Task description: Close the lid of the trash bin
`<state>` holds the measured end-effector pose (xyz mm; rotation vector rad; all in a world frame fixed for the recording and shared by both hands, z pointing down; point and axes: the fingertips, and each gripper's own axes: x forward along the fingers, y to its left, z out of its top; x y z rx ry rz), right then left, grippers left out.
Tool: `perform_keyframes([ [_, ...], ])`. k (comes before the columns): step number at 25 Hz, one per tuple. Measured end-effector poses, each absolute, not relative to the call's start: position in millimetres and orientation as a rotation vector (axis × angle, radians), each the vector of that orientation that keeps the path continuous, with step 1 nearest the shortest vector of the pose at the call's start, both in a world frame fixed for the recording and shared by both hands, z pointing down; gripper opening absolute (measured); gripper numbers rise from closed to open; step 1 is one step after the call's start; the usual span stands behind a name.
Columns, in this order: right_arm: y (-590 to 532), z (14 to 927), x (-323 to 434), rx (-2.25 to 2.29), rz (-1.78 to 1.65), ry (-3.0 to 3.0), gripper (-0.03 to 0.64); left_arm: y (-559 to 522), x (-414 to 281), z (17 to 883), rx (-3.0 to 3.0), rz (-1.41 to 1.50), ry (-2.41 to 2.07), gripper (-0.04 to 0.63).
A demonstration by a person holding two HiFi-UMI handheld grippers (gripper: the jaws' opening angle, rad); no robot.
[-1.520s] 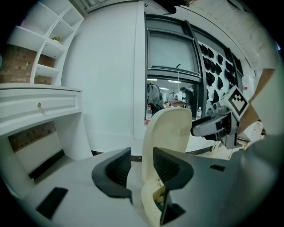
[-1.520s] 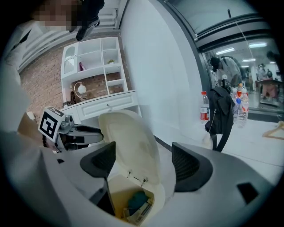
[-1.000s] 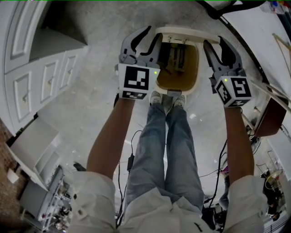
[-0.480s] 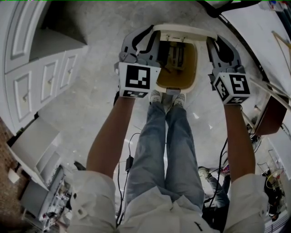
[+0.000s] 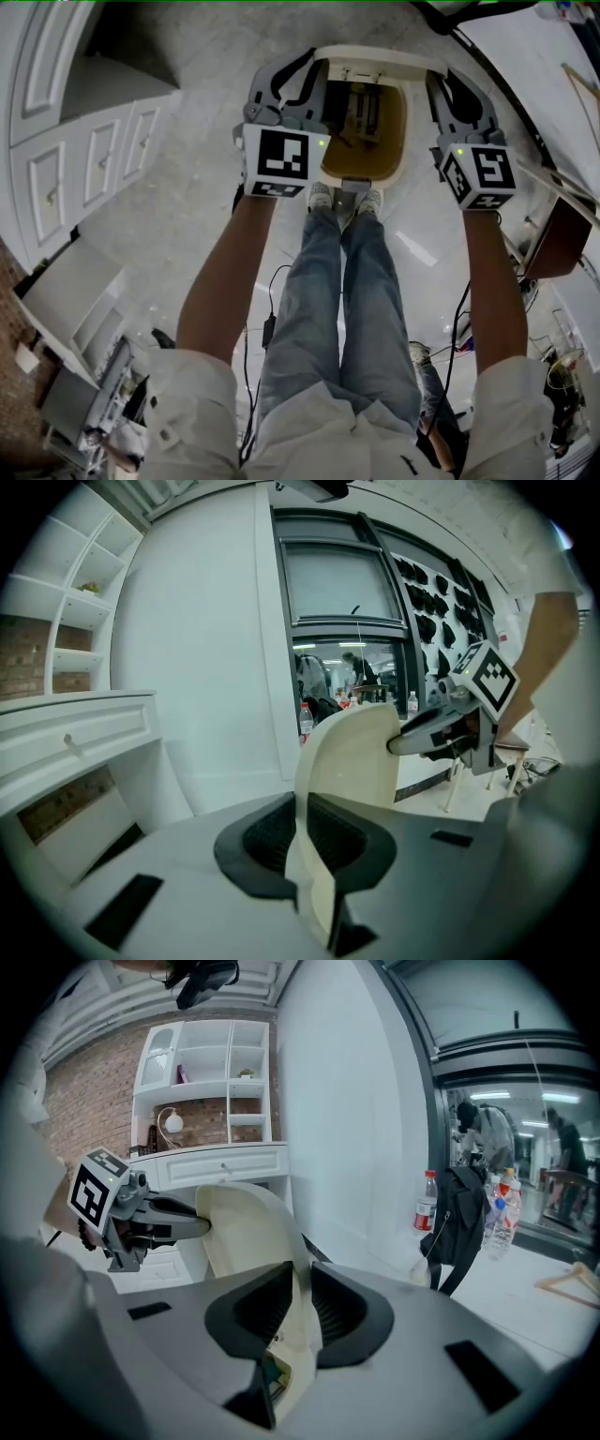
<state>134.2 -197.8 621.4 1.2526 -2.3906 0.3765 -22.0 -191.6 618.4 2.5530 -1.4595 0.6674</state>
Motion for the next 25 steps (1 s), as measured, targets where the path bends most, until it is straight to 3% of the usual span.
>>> perform_keyframes([
  [25, -131, 629, 129, 0.989, 0.219, -2.344, 0.084, -123, -16, 630, 2.719, 0.883, -1.197, 0.064],
])
